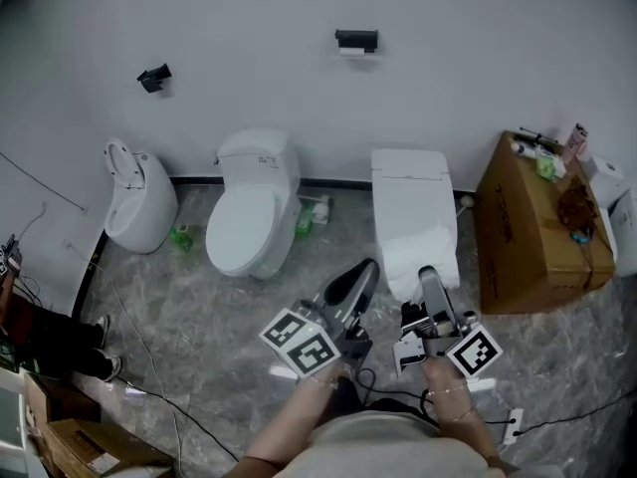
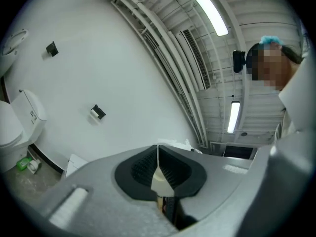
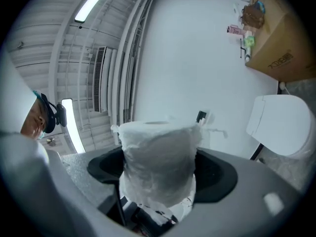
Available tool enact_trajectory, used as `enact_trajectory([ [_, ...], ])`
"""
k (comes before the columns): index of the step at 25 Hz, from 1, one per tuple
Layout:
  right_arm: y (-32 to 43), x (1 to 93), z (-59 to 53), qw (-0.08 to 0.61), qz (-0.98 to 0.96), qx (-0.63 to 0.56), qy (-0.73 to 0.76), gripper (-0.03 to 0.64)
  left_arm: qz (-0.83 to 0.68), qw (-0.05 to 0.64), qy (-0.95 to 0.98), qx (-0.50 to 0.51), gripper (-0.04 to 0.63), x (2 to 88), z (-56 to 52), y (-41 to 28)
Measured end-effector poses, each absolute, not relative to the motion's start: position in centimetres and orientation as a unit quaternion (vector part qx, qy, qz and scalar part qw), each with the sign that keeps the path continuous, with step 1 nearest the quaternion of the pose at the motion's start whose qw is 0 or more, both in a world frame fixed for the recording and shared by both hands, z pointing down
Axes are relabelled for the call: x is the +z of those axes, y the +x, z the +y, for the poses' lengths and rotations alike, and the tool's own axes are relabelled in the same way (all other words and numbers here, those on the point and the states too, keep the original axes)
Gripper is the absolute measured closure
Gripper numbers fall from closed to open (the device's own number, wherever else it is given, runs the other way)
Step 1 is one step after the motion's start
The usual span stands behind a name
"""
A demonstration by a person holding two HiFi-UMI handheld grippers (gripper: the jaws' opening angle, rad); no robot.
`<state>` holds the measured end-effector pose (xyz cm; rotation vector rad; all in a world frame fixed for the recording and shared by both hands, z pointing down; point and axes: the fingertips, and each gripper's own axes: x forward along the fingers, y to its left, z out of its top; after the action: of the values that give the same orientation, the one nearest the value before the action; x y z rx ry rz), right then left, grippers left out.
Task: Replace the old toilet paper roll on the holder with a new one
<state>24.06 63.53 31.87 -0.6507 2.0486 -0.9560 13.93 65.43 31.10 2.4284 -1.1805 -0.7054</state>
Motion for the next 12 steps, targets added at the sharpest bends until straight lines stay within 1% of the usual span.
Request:
enact_trajectory([
  [7,18.6,29.4,53.9,0.389,0.818,-0.341,-0.252,0.202,-0.389,0.198,0.861,-0.261,0.580,30.4,55.6,9.0],
  [12,15.3,29.1,48.6,0.391,0.819,-0.330,-0.262,0.202,-0.373,0.199,0.868,-0.261,0.580,30.3,50.0,6.0],
])
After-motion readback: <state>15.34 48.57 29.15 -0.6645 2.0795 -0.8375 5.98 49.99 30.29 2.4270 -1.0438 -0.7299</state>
